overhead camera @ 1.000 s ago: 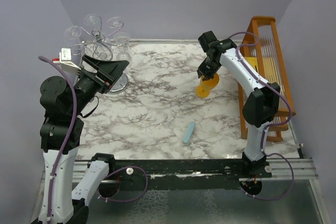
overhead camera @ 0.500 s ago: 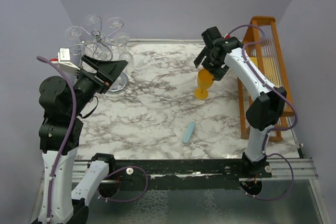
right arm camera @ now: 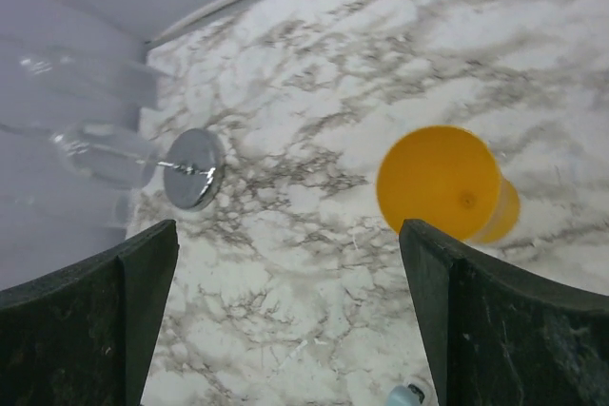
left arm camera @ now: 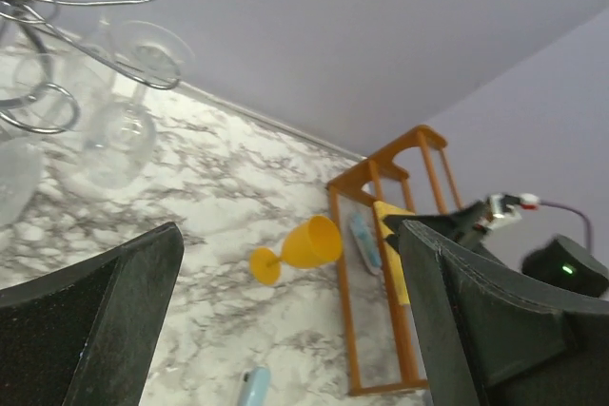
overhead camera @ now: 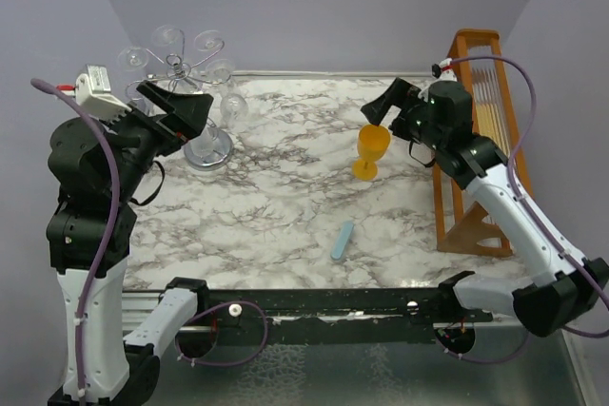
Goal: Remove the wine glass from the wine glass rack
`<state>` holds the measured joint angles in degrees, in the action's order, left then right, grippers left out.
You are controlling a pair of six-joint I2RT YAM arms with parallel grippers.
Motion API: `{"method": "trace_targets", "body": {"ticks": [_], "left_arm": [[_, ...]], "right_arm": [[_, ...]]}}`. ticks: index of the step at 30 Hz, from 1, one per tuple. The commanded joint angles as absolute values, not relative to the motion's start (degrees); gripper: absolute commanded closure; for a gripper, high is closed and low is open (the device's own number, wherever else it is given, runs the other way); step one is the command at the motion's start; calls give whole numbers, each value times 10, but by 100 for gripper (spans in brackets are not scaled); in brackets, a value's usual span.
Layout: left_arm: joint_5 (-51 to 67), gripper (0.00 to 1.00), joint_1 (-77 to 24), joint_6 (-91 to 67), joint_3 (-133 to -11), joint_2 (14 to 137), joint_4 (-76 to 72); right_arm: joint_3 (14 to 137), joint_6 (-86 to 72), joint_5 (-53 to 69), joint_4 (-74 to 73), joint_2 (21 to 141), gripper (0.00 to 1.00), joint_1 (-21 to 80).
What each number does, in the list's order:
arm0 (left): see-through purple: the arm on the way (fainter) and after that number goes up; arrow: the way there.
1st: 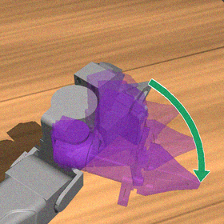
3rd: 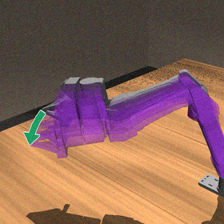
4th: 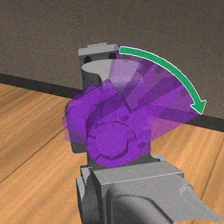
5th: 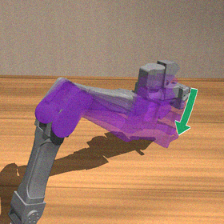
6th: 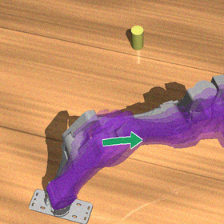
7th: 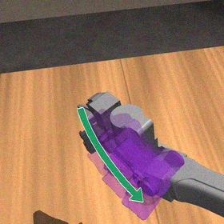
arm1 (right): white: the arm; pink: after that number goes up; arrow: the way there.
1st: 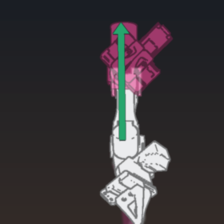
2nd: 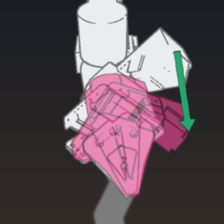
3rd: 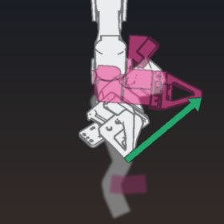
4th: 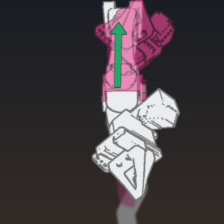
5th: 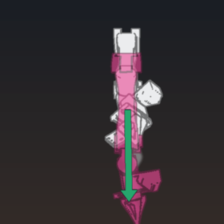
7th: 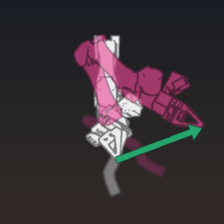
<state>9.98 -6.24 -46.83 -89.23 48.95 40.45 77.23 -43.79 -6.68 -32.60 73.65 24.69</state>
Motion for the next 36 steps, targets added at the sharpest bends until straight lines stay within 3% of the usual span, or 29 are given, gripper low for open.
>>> {"method": "trace_targets", "body": {"ticks": [1,15,19,29,36], "left_arm": [[18,1,-63,-358,-929,532,478],[-103,1,-63,-346,-925,612,461],[-105,7,-62,-301,-976,654,477],[13,23,-5,-250,-1084,752,514],[200,35,101,-264,-1054,781,474]], "right_arm": [[667,-327,95,-46,645,0,250],[610,-292,141,9,566,0,249],[606,-282,135,4,558,0,249],[592,-285,148,15,547,0,250],[588,-277,141,14,542,0,255]]}}
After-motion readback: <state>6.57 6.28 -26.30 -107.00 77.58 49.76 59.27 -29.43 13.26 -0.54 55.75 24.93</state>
